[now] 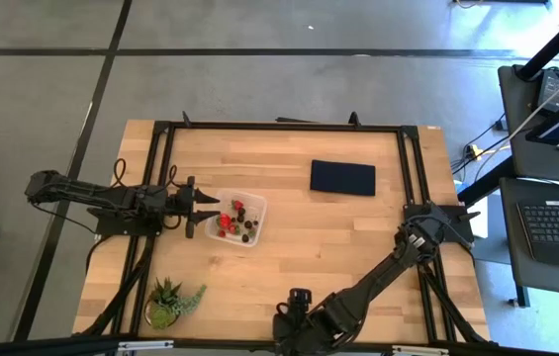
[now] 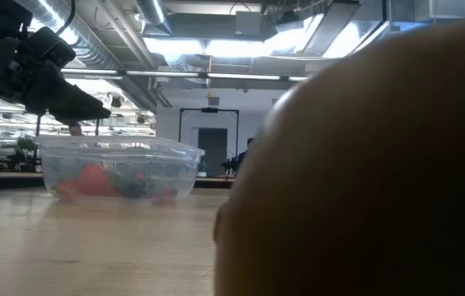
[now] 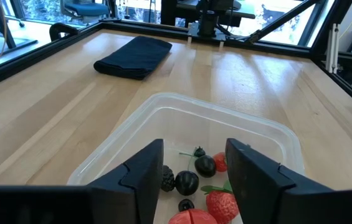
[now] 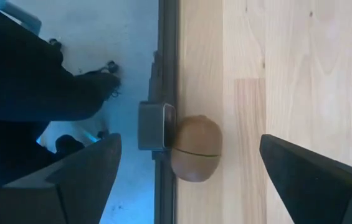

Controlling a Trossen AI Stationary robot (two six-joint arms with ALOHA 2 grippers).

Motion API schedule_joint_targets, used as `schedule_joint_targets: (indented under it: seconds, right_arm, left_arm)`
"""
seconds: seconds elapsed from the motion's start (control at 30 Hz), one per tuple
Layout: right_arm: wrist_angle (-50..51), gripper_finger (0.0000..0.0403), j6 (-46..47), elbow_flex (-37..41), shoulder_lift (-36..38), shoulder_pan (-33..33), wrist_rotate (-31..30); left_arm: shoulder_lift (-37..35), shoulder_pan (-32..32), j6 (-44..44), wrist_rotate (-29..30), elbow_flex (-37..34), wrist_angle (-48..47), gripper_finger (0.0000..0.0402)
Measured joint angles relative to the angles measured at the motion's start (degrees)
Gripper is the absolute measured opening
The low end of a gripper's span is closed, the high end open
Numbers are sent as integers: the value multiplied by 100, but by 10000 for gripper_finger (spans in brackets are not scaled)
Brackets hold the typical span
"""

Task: Pick and placing Produce into tupperware
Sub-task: Put the kiwi into the transparent bin

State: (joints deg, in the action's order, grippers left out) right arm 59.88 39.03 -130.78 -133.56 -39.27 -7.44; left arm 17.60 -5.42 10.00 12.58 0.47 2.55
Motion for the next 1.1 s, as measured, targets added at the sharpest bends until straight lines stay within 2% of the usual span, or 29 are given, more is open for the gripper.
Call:
schedule_joint_targets:
  seconds: [0.37,1.1]
  right_arm:
    - [677,383,585,2,-404,0,3]
    - [565,383,741,0,-712,0,-2]
  left_arm:
    - [-1,-2,2,0,-2,0,165]
    - [-1,1,4,-2,-1,1,163]
